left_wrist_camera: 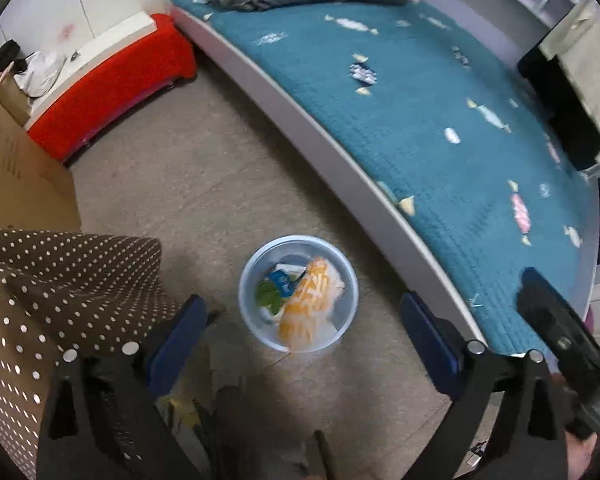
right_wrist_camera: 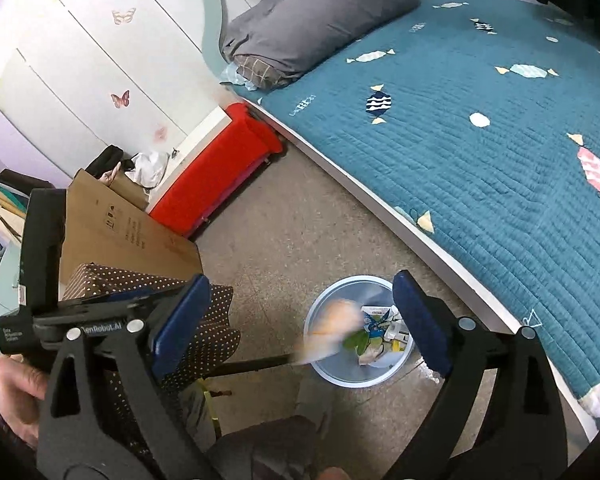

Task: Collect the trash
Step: 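Open the left tool over the wastebasket to drop the orange-white bag, then move both open tools back over the table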

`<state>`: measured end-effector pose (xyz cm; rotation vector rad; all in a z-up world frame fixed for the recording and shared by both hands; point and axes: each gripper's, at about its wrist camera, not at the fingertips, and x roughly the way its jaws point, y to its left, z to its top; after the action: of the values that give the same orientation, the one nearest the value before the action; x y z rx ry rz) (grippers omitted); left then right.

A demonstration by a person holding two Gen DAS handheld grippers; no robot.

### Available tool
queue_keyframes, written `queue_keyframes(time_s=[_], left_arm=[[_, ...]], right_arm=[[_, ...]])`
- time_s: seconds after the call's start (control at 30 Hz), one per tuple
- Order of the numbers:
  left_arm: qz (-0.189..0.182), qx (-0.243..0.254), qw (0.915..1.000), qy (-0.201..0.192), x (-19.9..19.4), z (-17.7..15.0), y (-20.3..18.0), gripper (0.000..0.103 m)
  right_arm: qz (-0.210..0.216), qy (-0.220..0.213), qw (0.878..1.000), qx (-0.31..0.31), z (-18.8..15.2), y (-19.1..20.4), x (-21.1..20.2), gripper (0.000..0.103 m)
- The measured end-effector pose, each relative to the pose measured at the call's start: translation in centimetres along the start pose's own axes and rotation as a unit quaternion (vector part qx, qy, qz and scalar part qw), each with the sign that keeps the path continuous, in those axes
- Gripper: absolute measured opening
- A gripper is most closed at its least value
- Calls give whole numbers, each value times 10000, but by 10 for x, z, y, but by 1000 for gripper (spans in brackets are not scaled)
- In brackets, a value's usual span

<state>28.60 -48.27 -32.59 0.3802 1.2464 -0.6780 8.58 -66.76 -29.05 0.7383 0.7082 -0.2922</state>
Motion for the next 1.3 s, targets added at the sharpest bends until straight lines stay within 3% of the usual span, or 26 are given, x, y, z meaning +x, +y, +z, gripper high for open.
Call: queue_keyframes(time_s=[0.27, 0.6, 1.0, 1.3], left_arm=[[-153, -94, 9964, -830, -56, -17, 8, 95], [92, -68, 9825, -1859, -148, -69, 25, 95], [227, -126, 9662, -2565, -226, -141, 84, 95], [379, -216, 9563, -2890, -254, -193, 146, 95]], right_arm=[[-201, -175, 9993, -253, -7, 32, -16, 97], [114, -467, 9958, -781, -13, 106, -59, 97], [549, -490, 9849, -1569, -39, 202, -95, 97], [851, -262, 9706, -2238, -71, 274, -94, 97]])
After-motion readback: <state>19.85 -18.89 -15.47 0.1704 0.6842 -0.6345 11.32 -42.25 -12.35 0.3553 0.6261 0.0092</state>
